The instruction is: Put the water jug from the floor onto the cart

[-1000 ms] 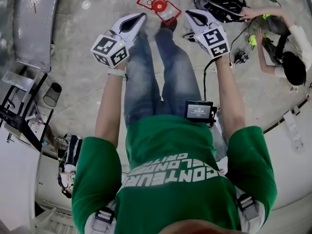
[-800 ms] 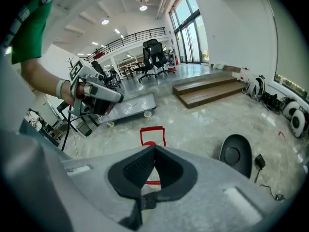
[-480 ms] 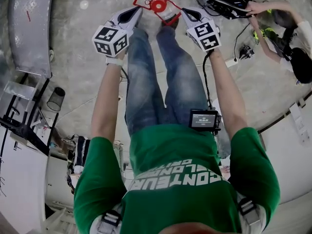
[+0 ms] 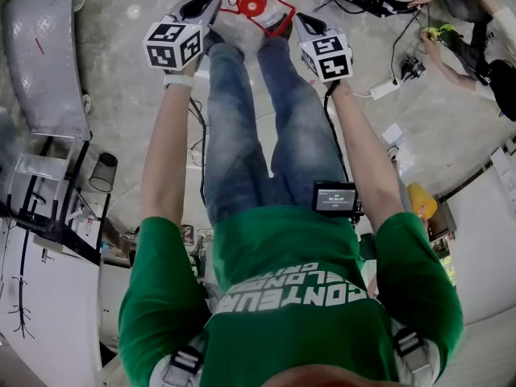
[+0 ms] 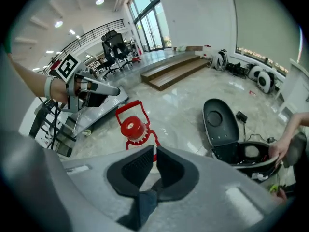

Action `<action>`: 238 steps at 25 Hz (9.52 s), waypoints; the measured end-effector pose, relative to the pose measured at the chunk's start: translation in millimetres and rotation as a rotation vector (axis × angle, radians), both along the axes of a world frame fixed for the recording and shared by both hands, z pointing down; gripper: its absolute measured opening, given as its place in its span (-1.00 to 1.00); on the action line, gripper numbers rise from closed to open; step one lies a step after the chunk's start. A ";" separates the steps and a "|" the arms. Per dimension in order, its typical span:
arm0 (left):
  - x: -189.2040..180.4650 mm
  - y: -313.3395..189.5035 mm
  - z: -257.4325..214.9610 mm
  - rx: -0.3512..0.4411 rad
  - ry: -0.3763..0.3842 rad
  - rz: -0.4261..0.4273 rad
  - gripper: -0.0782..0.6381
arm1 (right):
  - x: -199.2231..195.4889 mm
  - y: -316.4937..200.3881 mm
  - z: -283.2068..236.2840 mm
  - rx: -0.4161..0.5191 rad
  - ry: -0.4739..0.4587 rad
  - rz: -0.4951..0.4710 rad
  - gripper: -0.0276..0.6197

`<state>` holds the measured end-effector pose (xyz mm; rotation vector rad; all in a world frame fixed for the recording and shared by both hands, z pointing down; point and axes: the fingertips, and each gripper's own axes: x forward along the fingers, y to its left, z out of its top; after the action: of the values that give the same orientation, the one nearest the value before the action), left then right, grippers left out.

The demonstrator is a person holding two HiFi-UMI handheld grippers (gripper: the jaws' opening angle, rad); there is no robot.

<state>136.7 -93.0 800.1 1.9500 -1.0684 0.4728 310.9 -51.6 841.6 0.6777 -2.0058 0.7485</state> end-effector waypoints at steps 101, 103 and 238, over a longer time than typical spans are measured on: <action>-23.3 20.5 -407.4 0.234 0.185 -0.315 -0.56 | -74.4 -79.5 -431.5 0.096 -0.340 -0.319 -0.65; -29.0 22.8 -412.0 0.242 0.183 -0.329 -0.56 | -81.0 -78.4 -436.4 0.099 -0.346 -0.341 -0.65; -875.8 259.6 -383.1 0.265 0.243 -1.309 -0.55 | -1036.7 101.8 -401.6 -0.172 -0.265 -1.345 -0.62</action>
<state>-739.0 166.6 417.0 1.0668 -1.9755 -0.6279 -725.8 50.3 440.0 -0.8943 -2.0300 0.1489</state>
